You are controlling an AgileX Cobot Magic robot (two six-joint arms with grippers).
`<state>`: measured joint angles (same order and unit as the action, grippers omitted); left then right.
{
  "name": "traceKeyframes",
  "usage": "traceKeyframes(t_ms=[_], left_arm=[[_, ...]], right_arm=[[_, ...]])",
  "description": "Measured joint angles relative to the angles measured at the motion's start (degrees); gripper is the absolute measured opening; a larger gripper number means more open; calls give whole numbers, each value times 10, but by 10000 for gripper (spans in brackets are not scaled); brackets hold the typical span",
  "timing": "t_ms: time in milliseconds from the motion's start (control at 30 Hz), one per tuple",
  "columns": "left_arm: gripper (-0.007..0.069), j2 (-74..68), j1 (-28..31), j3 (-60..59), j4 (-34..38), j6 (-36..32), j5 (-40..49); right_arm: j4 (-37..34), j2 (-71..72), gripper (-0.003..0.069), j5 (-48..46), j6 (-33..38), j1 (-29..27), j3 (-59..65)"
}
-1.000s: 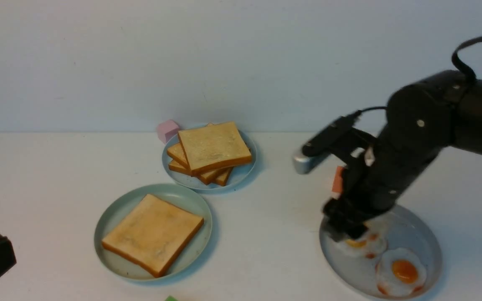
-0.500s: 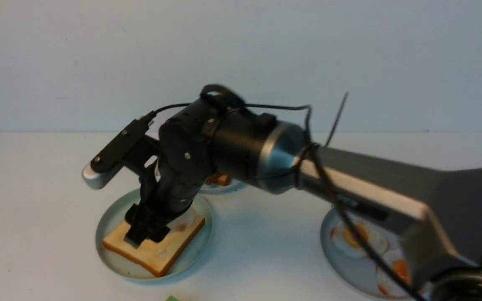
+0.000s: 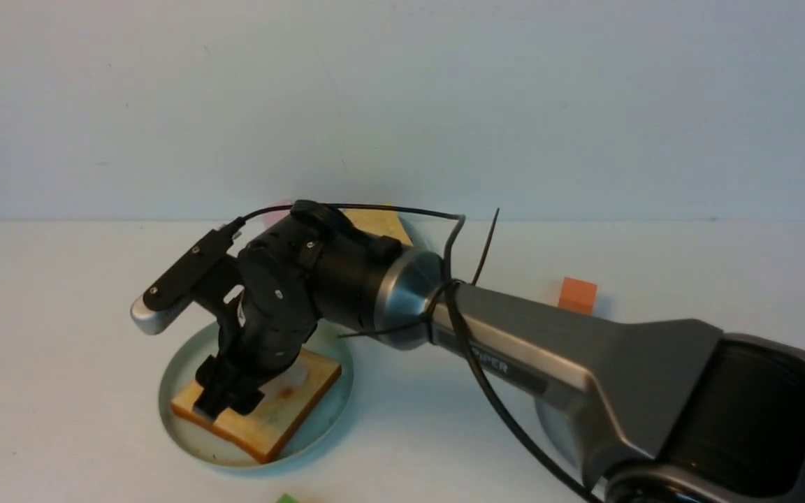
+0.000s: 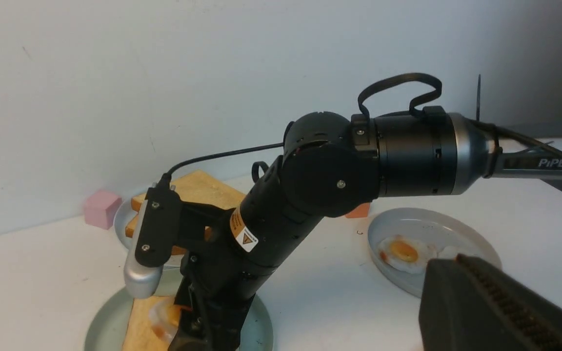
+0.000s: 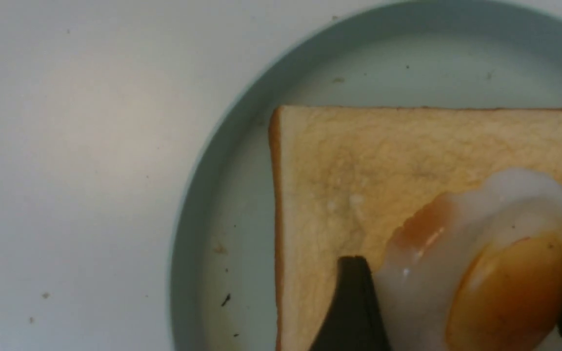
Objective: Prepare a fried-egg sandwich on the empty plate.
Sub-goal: Use the right arm to place the fried egg on the slice of bread in the middle, then use the left arm to grab a slice of bread
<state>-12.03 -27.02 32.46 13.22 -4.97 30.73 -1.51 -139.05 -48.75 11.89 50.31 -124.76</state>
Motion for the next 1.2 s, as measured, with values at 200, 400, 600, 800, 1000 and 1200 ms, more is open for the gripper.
traceKeyframes(t_ms=[200,400,600,800,1000,1200], left_arm=[[-13,0,0,0,0,0,-1],[-13,0,0,0,0,0,3],[-13,-66,0,0,0,18,39],[-13,-212,0,7,6,24,42],[-13,-403,1,97,6,16,54],[-13,-580,1,228,4,-56,61]], right_arm=[[5,10,671,-29,-5,0,0],[15,63,644,-94,-7,0,0],[62,163,491,-218,-21,0,-1],[138,256,197,-227,-63,0,17],[148,396,-8,-227,-125,0,134],[147,579,-11,-231,-187,0,330]])
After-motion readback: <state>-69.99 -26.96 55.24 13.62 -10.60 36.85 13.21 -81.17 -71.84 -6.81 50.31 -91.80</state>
